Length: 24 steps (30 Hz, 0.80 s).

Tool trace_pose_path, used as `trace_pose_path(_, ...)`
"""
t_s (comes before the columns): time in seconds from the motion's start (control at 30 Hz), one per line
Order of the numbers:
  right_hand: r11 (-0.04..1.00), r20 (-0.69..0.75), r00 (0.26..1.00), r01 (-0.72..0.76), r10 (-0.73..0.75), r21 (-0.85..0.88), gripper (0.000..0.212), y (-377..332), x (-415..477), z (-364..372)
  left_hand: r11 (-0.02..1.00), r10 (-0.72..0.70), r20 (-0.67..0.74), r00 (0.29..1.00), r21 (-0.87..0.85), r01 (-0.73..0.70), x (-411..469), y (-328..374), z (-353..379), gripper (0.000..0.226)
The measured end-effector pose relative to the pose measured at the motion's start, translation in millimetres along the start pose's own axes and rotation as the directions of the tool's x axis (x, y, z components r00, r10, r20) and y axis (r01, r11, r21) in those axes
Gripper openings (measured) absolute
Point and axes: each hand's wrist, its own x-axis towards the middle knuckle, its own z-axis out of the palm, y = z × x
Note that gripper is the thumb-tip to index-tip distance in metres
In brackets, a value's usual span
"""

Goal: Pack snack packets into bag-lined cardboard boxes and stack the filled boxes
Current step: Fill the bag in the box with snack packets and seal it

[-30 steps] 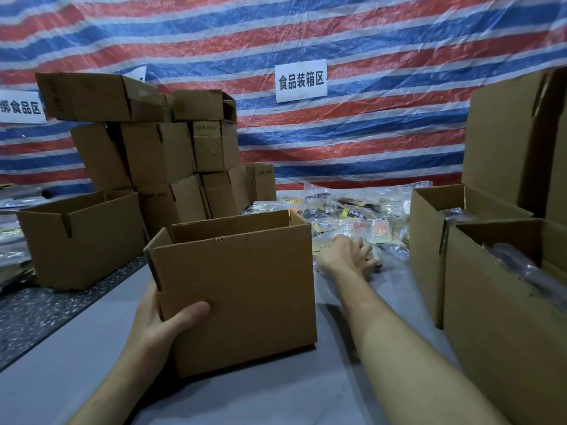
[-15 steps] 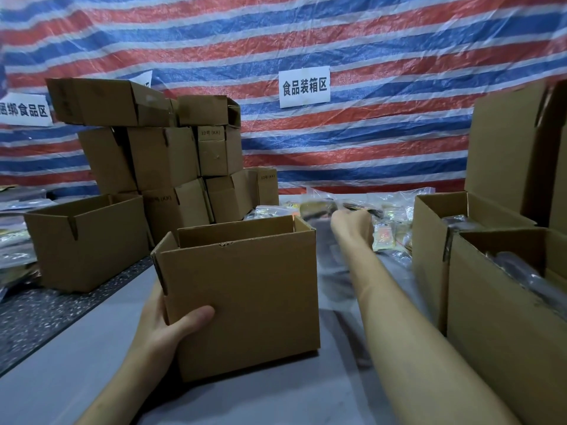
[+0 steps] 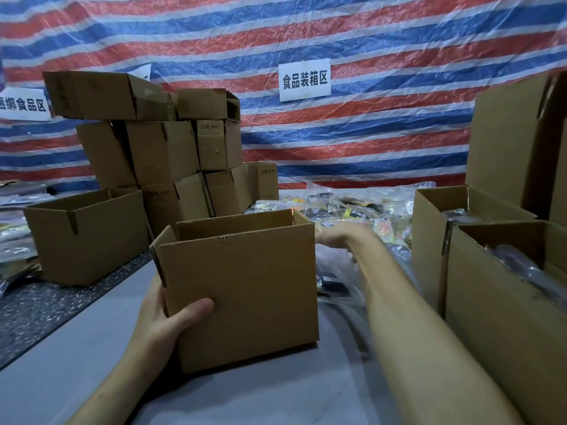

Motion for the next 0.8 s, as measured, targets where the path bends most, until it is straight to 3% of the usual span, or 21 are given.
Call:
trace_pose_path(0.07, 0.983, 0.164, 0.986, 0.018, 0.012, -0.184, 0.096, -2.2, -6.3, -9.1, 1.000, -0.001, 0.003, 1.000, 0.002, 0.001, -0.1, -0.1, -0.1, 0.080)
trace_pose_path(0.17, 0.953, 0.174, 0.982, -0.017, 0.072, -0.302, 0.101, 8.3, -6.7, -9.6, 1.000, 0.002, -0.001, 1.000, 0.001, -0.002, -0.3, 0.3, 0.1, 0.078)
trace_pose_path(0.23, 0.956, 0.123, 0.988, -0.054, 0.093, -0.288, 0.086, 17.5, -2.0, -2.3, 1.000, 0.004, -0.005, 1.000, 0.001, -0.004, -0.5, 0.6, 0.5, 0.076)
trace_pose_path(0.27, 0.961, 0.052, 0.996, -0.054, 0.070, -0.270, 0.069, 20.7, 1.6, 0.1, 1.000, 0.004, -0.005, 1.000, 0.001, -0.004, -0.4, 0.6, 0.2, 0.076)
trace_pose_path(0.33, 0.982, -0.141, 0.990, -0.039, 0.012, -0.186, 0.020, 23.3, 8.1, 1.5, 1.000, 0.001, 0.003, 1.000, 0.007, -0.001, -0.2, 0.1, -0.3, 0.080)
trace_pose_path(0.37, 0.993, -0.225, 0.974, -0.033, 0.007, -0.112, 0.006, 22.6, 8.8, 0.8, 1.000, -0.001, 0.005, 1.000, 0.011, 0.001, 0.0, 0.0, -0.6, 0.082)
trace_pose_path(0.43, 0.997, -0.346, 0.938, 0.009, 0.019, 0.079, 0.007, 18.6, 10.3, -2.9, 1.000, 0.003, 0.002, 1.000, 0.014, -0.003, -0.2, 0.1, -0.7, 0.082)
trace_pose_path(0.53, 0.944, -0.367, 0.930, 0.114, 0.008, 0.310, 0.023, 6.8, 1.5, -11.2, 1.000, 0.011, 0.014, 1.000, 0.017, -0.011, -0.4, -0.2, -0.5, 0.076)
trace_pose_path(0.67, 0.895, -0.379, 0.925, 0.182, -0.016, 0.407, 0.029, -12.2, -17.7, -21.5, 1.000, 0.004, 0.020, 1.000, 0.021, -0.005, 0.7, -0.9, -1.8, 0.083)
trace_pose_path(0.8, 0.645, -0.312, 0.944, 0.303, -0.105, 0.702, 0.041, -29.2, -36.0, -29.9, 1.000, 0.008, 0.025, 1.000, 0.028, -0.009, 1.3, -1.2, -2.1, 0.085)
